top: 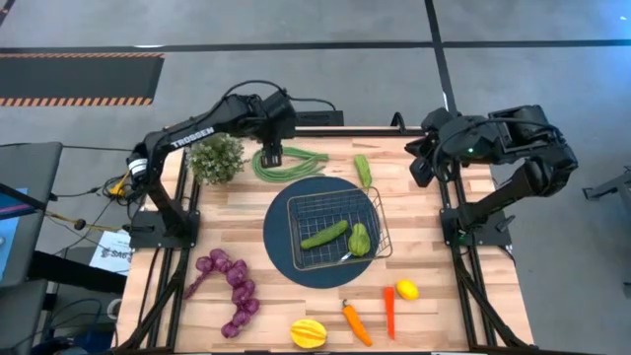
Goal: Build produce basket
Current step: Put the green beans into the gold wire basket
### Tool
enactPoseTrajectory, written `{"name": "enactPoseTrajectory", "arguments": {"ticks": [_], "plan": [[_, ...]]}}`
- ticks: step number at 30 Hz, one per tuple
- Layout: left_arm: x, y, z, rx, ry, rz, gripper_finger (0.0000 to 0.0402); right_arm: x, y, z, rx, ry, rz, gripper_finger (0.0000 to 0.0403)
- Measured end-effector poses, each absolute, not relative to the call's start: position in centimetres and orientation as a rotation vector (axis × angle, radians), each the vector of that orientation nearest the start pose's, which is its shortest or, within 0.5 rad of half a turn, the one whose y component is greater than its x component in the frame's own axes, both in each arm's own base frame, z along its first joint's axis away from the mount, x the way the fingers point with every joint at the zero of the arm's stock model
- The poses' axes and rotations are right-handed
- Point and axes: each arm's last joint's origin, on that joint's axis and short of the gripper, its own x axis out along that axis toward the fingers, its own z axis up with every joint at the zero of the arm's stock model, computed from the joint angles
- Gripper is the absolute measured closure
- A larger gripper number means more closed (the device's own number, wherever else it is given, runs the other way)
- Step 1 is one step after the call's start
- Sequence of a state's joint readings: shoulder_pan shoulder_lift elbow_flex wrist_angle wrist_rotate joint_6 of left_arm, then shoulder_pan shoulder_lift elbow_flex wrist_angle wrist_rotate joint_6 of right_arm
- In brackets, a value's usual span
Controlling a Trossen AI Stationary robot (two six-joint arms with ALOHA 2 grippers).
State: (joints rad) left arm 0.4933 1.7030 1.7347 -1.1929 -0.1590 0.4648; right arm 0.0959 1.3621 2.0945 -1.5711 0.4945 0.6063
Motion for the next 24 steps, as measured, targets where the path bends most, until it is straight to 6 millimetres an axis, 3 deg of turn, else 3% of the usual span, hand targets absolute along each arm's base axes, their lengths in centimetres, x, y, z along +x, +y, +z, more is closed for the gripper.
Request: {"name": "enactPoseTrajectory", "arguments": {"ticks": [9,18,24], "plan": [[28.0,20.3,30.4,0.210,1.234,0.215,0.0189,17.0,0.3,50.1,0.390,0.639,-0.625,0.0350],[27.5,21.7,27.2,0.260,1.202,0.178,0.0189,18.4,0.1,49.5,0.392,0.667,-0.652,0.0350],[27.1,22.4,25.0,0.153,1.254,0.152,0.0189,19.9,-0.2,48.9,0.391,0.702,-0.675,0.0350]]}}
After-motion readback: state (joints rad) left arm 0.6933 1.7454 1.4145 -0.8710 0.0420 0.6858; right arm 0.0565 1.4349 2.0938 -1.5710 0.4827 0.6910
